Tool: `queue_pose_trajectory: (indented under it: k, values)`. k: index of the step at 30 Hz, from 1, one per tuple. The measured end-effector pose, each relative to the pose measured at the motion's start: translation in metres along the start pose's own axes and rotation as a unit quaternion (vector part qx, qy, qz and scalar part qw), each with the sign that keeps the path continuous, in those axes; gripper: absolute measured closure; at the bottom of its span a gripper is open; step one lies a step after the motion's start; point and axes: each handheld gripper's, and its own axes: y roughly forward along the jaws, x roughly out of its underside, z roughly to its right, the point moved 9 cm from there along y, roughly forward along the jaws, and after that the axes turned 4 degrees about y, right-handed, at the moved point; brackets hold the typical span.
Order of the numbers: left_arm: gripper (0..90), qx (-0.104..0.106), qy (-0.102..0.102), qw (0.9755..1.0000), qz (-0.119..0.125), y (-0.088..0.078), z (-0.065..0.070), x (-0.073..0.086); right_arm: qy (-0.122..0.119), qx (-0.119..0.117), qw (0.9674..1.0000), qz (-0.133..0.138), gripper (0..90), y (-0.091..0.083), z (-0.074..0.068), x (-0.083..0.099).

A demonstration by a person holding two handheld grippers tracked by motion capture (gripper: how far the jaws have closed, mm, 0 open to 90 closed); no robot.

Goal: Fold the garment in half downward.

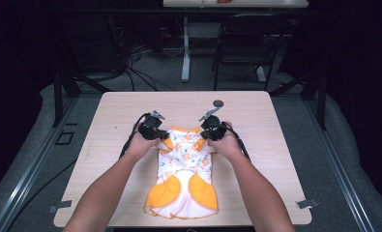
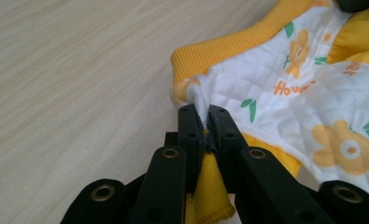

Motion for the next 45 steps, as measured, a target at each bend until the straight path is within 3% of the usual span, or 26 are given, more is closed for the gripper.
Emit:
queue_pose_trajectory:
  k: [7, 21, 26, 31, 36, 39, 42, 45]
  values:
    - [84.5, -0.001, 0.005, 0.9998, 0.021, -0.019, 0.000, -0.014, 0.012, -0.008, 0.9995, 0.028, 89.2, -0.017, 0.001, -0.009]
    - [84.5, -0.023, 0.015, 0.9976, 0.064, -0.055, -0.009, -0.043, -0.021, 0.009, 0.9978, 0.063, 89.2, -0.057, 0.003, -0.046]
    - [84.5, -0.036, 0.016, 0.9958, 0.083, -0.068, -0.012, -0.050, -0.030, 0.015, 0.9964, 0.078, 89.2, -0.069, 0.002, -0.059]
    - [84.5, -0.048, 0.024, 0.9947, 0.087, -0.078, -0.014, -0.057, -0.035, 0.021, 0.9951, 0.090, 89.2, -0.077, 0.001, -0.069]
    - [84.5, -0.063, 0.030, 0.9917, 0.108, -0.091, -0.017, -0.069, -0.040, 0.030, 0.9933, 0.105, 89.2, -0.088, 0.001, -0.082]
    - [84.5, -0.062, 0.033, 0.9917, 0.107, -0.093, -0.015, -0.068, -0.040, 0.029, 0.9927, 0.110, 89.2, -0.091, 0.000, -0.083]
    - [84.5, -0.057, 0.047, 0.9930, 0.092, -0.086, -0.009, -0.056, -0.050, 0.027, 0.9935, 0.099, 89.2, -0.086, -0.004, -0.075]
    - [84.5, -0.054, 0.049, 0.9933, 0.089, -0.083, -0.006, -0.052, -0.057, 0.028, 0.9936, 0.093, 89.2, -0.082, -0.005, -0.069]
